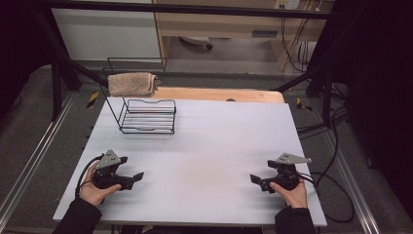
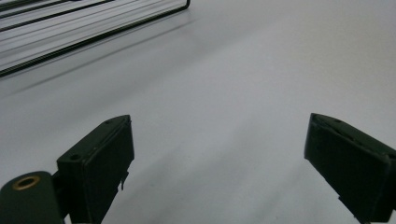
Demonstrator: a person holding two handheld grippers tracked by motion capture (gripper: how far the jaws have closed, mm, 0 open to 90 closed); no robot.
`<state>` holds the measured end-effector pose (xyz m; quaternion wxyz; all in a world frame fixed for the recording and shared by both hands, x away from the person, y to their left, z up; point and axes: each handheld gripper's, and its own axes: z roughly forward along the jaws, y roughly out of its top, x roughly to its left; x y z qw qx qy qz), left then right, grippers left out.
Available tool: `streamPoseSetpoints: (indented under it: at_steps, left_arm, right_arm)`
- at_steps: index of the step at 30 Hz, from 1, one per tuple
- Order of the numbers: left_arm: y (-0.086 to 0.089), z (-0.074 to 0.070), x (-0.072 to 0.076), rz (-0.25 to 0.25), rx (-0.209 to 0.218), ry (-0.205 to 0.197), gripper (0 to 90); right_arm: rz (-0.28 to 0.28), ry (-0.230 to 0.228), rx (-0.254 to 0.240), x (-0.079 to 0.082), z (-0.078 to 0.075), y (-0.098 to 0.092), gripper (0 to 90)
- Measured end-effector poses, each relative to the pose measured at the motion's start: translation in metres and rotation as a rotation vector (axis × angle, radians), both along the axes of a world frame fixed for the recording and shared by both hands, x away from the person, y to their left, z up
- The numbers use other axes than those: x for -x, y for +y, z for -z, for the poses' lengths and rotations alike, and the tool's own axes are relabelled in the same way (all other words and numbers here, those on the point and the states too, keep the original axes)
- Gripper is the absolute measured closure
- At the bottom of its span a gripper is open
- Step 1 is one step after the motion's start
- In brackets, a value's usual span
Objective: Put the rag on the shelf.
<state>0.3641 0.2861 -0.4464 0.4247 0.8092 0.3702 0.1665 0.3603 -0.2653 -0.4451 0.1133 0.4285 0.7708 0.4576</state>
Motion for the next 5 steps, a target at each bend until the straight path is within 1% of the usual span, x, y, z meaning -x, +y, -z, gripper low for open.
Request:
streamPoseSetpoints:
  at_steps: [5]
  left_arm:
    - [0.001,0.0015,0.0011,-0.004,-0.001,0.005,7.0]
  right_arm:
    - [-0.002,-0.003,-0.004,0.0006,-0.0003,-0.0004,0.6]
